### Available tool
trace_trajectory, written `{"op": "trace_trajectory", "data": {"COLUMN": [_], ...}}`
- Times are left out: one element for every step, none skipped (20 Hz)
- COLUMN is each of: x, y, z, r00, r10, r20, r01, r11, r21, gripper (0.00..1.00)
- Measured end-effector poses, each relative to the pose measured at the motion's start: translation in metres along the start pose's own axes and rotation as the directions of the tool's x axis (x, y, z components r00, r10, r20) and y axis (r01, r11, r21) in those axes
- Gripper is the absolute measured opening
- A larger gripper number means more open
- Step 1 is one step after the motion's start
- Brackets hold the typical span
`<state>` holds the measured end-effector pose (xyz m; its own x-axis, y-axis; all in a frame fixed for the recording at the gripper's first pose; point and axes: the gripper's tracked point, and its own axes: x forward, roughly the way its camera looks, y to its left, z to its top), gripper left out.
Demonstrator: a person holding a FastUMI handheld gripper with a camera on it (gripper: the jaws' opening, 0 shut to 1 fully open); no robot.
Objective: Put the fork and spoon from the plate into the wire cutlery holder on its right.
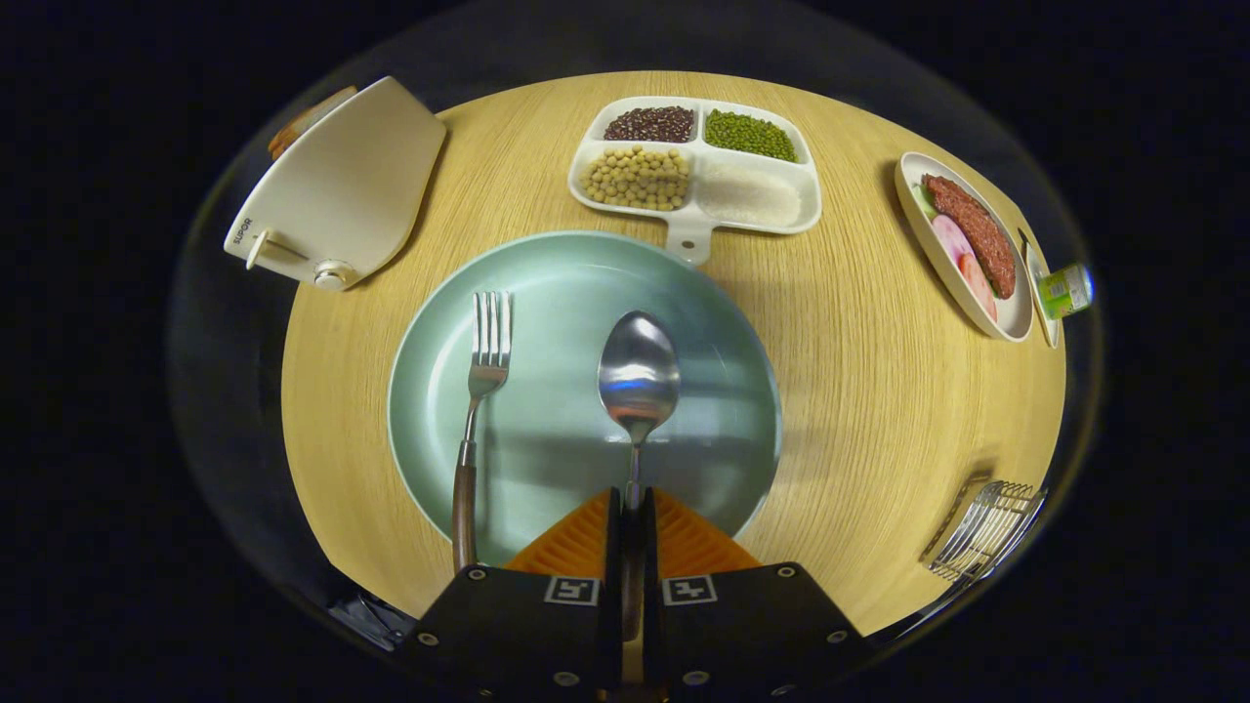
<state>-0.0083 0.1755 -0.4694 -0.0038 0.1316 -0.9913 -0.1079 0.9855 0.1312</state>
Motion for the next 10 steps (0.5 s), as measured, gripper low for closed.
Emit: {"op": "trace_trajectory", "data": {"x": [-0.002,-0.003,-0.007,-0.012,-0.017,-0.025,-0.031,-0.04,-0.049,-0.058], "y": [0.001,0.002,0.002,0.0,-0.001,-0.002,-0.004,-0.005,-0.009,-0.014], "z": [0.002,0.002,0.004,0.006,0.008,0.009,0.011,0.011,0.012,0.012], "r00": [1.0,0.999,0.998,0.997,0.995,0.992,0.989,0.986,0.982,0.978], "r10": [0.016,0.031,0.039,0.041,0.048,0.058,0.071,0.083,0.087,0.087], "r20": [0.008,0.022,0.041,0.065,0.089,0.111,0.13,0.147,0.166,0.188], "r01": [-0.016,-0.031,-0.039,-0.042,-0.049,-0.059,-0.074,-0.087,-0.094,-0.096], "r11": [1.0,1.0,0.999,0.999,0.999,0.998,0.997,0.996,0.995,0.995], "r21": [0.005,0.007,0.01,0.012,0.01,0.011,0.018,0.024,0.031,0.038], "gripper": [0.06,0.05,0.05,0.05,0.05,0.05,0.04,0.04,0.04,0.05]}}
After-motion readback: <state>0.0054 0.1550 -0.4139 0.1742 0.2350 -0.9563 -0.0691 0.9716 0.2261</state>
